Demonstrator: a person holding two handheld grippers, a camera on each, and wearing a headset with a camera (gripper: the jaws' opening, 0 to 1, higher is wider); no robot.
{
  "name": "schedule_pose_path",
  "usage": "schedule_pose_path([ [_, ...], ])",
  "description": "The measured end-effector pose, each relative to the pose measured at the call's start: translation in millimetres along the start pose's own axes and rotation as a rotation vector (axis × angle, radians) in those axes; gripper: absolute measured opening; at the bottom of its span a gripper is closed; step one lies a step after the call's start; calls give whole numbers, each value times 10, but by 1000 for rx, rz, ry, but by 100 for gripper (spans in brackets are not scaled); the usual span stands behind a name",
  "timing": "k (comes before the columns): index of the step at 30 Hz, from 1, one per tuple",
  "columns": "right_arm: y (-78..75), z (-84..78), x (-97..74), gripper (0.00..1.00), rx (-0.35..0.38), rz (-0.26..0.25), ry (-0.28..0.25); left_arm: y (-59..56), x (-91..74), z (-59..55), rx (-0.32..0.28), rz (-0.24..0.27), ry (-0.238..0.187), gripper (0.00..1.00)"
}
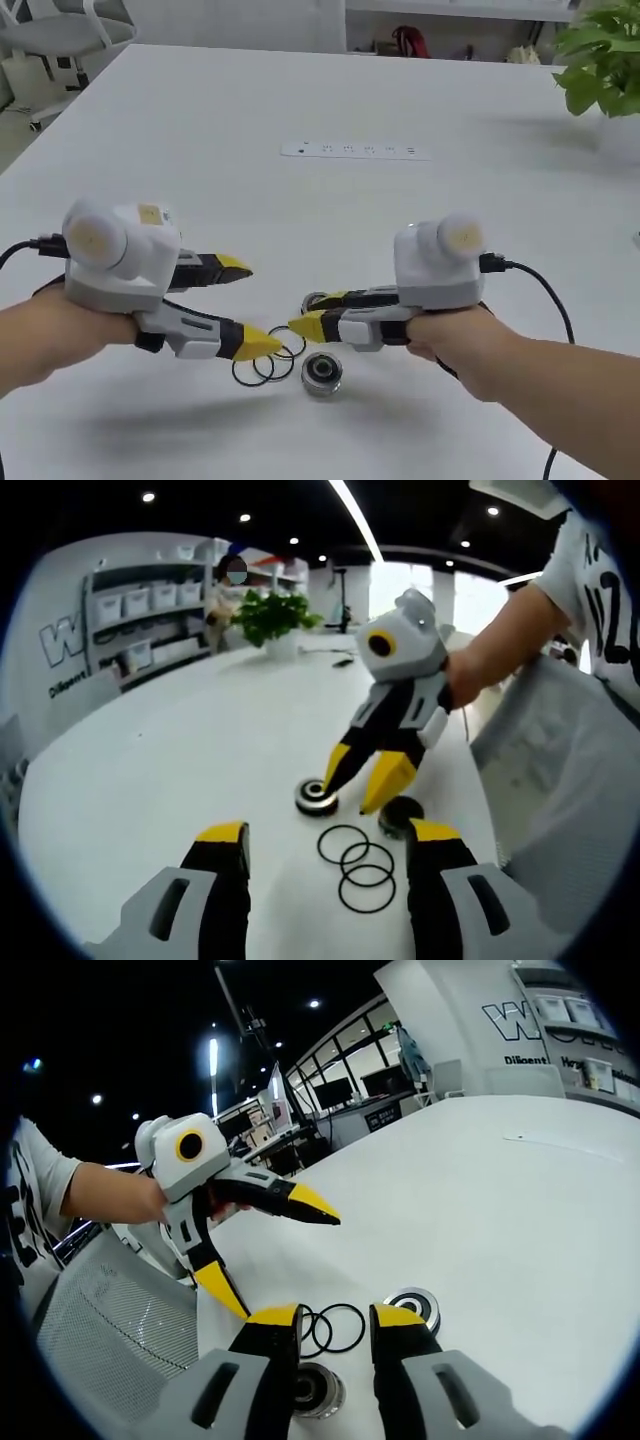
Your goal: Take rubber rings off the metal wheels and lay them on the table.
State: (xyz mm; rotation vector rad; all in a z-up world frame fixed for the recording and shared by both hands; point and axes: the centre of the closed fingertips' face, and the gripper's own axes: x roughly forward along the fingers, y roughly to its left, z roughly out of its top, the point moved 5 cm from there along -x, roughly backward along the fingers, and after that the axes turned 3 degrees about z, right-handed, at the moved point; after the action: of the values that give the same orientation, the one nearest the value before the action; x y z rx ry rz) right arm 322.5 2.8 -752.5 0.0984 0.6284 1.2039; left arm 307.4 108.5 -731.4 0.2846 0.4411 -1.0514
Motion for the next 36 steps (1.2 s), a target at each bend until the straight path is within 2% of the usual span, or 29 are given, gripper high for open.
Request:
schedule_pose_path([
  [9, -13, 66, -55, 25, -11, -9, -17, 26, -4, 28, -12, 11, -13, 64],
  [17, -95, 110, -145, 27, -12, -38, -36, 46, 1, 39, -17, 17, -16, 63],
  [27, -217, 67, -242, 27, -24, -80, -26, 65, 50, 43, -24, 19, -15, 62],
  [36, -321, -21, -287, 27, -52, -110, 8, 105, 129, 71, -43, 23, -25, 60],
])
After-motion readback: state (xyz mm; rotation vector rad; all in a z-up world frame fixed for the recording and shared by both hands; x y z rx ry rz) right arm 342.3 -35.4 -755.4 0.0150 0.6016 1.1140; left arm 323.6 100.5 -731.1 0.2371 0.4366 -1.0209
